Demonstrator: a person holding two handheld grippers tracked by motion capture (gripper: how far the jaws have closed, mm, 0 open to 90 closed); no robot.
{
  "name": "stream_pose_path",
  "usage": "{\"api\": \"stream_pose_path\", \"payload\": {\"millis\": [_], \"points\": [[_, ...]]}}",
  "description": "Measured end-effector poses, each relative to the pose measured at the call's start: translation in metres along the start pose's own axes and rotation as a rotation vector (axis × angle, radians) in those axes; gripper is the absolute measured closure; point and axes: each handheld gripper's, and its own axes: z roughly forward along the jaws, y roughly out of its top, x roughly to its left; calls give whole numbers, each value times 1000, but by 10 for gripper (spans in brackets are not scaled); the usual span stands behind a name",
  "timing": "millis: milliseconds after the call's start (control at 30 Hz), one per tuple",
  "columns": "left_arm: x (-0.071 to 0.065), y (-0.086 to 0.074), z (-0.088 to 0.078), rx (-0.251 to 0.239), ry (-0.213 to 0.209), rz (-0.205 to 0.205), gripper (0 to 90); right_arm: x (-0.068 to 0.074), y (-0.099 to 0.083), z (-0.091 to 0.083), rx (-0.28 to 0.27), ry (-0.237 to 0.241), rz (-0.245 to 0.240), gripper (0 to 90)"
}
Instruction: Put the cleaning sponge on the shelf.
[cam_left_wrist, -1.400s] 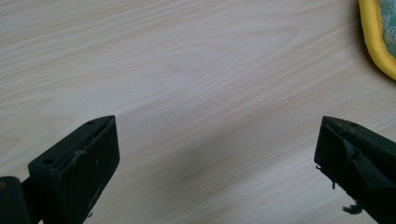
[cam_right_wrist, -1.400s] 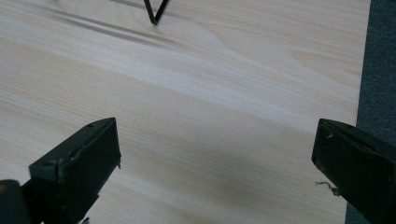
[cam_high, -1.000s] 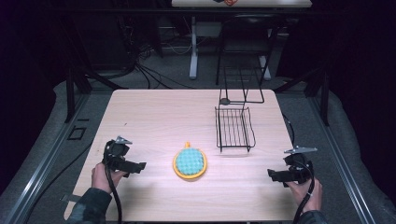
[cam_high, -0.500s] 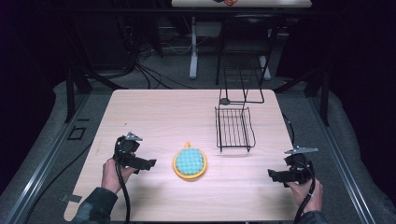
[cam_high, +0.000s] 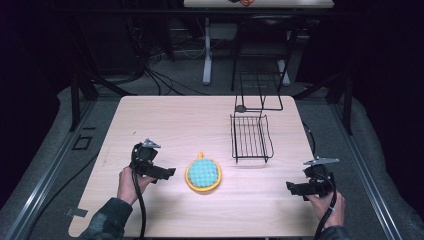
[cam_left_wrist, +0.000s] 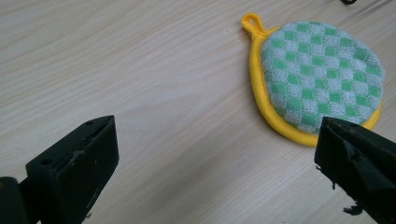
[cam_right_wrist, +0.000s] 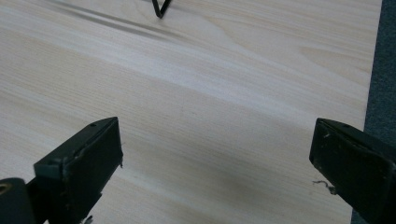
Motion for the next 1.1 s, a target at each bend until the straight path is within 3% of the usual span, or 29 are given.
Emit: {"api": "stream_pose_path", "payload": {"millis": [400,800,933,1067,1100], "points": [[-17,15,21,14,-53,32,0,0,0,1,4,4,-2,25],[-33,25,44,42,-79,55,9,0,0,0,-3,4,2,26],[-38,28,51,40,-101,74,143,-1,-1,0,-4,5,1,26],[-41,29,58,52,-116,82,186,-1,-1,0,-5,5,0,27],[-41,29,62,58,-129,80,235,-1,-1,0,-5,6,0,27]]}}
